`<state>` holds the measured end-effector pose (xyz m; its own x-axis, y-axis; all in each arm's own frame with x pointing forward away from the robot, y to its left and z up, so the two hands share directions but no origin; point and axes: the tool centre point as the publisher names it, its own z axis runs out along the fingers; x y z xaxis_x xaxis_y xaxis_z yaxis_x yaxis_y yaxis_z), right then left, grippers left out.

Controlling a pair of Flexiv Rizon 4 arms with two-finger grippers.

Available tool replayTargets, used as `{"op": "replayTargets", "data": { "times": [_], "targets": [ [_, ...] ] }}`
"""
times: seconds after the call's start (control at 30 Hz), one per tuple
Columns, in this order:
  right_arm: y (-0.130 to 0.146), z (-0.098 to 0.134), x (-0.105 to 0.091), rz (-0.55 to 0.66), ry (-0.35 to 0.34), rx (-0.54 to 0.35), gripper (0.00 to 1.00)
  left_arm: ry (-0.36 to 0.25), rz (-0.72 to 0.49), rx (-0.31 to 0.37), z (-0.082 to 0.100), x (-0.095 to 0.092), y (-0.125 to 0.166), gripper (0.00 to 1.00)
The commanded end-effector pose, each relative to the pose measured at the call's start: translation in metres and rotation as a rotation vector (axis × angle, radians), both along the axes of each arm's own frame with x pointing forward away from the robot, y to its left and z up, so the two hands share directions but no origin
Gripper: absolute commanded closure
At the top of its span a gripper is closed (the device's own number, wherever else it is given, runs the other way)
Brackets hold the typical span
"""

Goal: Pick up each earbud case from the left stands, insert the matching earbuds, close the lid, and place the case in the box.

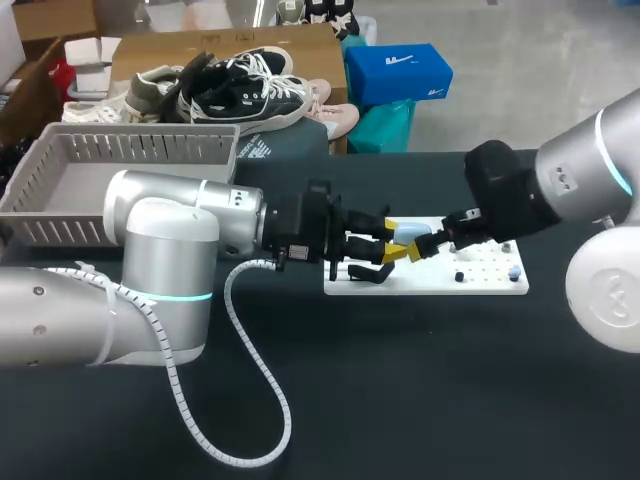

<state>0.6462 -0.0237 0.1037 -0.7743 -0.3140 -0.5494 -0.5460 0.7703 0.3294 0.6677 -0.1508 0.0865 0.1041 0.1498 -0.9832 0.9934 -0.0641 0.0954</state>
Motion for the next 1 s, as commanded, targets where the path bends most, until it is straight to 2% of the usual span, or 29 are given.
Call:
{"op": "replayTargets", "data": {
  "times": [0.03, 1.0],
  "targets": [
    [0.000, -0.001, 0.004, -0.022, -0.008, -0.022, 0.00, -0.001, 0.000, -0.003, -0.001, 0.001, 0.000, 1.00],
    [-0.008, -0.007, 0.016, -0.073, -0.004, -0.045, 0.00, -0.001, 0.000, -0.003, -0.001, 0.001, 0.000, 1.00]
  ]
}}
